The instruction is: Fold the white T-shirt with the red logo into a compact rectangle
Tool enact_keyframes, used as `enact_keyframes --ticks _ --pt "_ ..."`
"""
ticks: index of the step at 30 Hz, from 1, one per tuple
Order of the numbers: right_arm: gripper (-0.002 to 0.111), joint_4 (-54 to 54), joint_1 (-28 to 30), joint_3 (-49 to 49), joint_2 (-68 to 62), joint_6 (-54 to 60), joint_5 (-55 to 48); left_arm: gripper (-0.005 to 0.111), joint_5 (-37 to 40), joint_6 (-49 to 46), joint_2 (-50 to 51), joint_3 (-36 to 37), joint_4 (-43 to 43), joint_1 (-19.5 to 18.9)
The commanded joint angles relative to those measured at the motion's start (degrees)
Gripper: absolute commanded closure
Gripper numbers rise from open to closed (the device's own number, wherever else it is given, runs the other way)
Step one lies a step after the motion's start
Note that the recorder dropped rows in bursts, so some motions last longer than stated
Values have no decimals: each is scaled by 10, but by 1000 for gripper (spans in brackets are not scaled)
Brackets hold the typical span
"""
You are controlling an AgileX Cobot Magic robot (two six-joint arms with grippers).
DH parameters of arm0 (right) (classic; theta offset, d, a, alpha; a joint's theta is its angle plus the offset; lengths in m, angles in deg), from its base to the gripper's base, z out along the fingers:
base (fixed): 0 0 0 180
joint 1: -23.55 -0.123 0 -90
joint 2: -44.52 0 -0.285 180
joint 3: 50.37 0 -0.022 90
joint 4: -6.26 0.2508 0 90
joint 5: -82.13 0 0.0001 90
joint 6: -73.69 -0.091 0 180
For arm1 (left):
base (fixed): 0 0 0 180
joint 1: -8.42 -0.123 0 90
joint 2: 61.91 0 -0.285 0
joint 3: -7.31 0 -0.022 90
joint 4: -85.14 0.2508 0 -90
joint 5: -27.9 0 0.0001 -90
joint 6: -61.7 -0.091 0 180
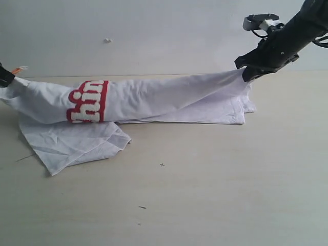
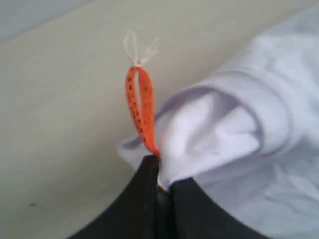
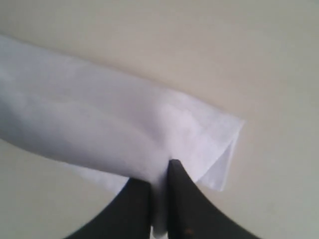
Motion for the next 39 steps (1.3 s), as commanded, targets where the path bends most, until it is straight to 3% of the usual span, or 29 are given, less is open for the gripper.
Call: enact_keyframes --ticks 1,5,14,20,26,34,39 --pt "108 31 3 -21 32 -19 -145 107 142 -27 -13 -23 -61 -1" --pt "108 84 5 -21 62 -19 -181 107 187 -33 -19 -23 -60 -1" --pt "108 158 0 5 126 -49 -181 107 207 -4 -37 -23 -58 -9" --pt "108 149 -3 103 150 -48 -181 107 271 3 -38 -23 -69 -14" --pt "108 128 -3 234 207 -47 -181 107 271 11 -46 -19 -80 -10" --pt "108 137 -65 305 355 -45 -181 107 271 39 -56 -18 -102 -9" --pt "108 131 -89 305 418 -48 -181 107 271 135 -122 34 0 1"
